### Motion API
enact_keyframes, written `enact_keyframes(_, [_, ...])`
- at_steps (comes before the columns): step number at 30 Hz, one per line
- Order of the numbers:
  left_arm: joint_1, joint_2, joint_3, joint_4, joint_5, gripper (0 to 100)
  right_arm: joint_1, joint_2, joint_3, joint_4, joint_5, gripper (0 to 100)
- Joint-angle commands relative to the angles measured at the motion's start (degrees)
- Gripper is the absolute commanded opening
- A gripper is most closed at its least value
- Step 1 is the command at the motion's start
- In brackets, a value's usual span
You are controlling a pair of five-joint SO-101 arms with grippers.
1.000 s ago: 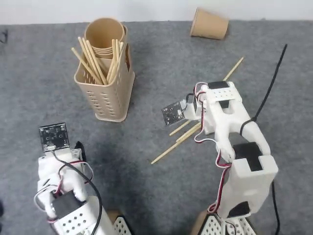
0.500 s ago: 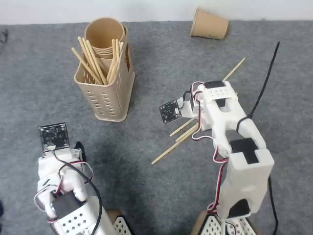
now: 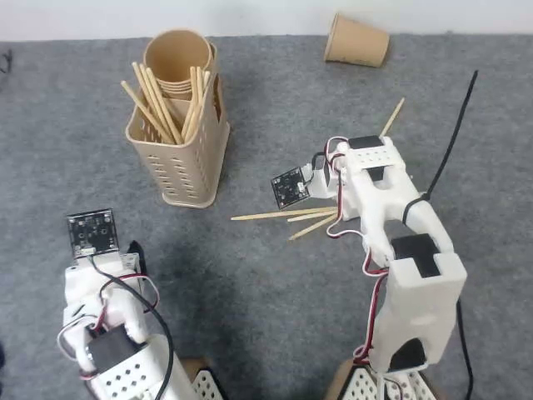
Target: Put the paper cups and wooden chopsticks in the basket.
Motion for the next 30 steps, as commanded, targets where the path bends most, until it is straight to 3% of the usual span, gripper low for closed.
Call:
enact_keyframes(1, [0.35, 0.18, -0.22, -1.49, -0.53, 21, 0.22, -1.45, -0.62, 0.75, 0.09, 1.6])
enact_keyframes(9, [0.35, 0.18, -0.22, -1.49, -0.53, 21, 0.22, -4.26, -0.79, 0.48, -5.80, 16.1])
enact_keyframes(23, [0.35, 0.18, -0.22, -1.49, -0.62, 21, -0.04, -4.18, -0.88, 0.13, -2.02, 0.6])
enact_keyframes(30, [0.35, 0.18, -0.22, -1.49, -0.62, 21, -0.13, -5.14, -0.97, 0.75, -2.37, 0.8])
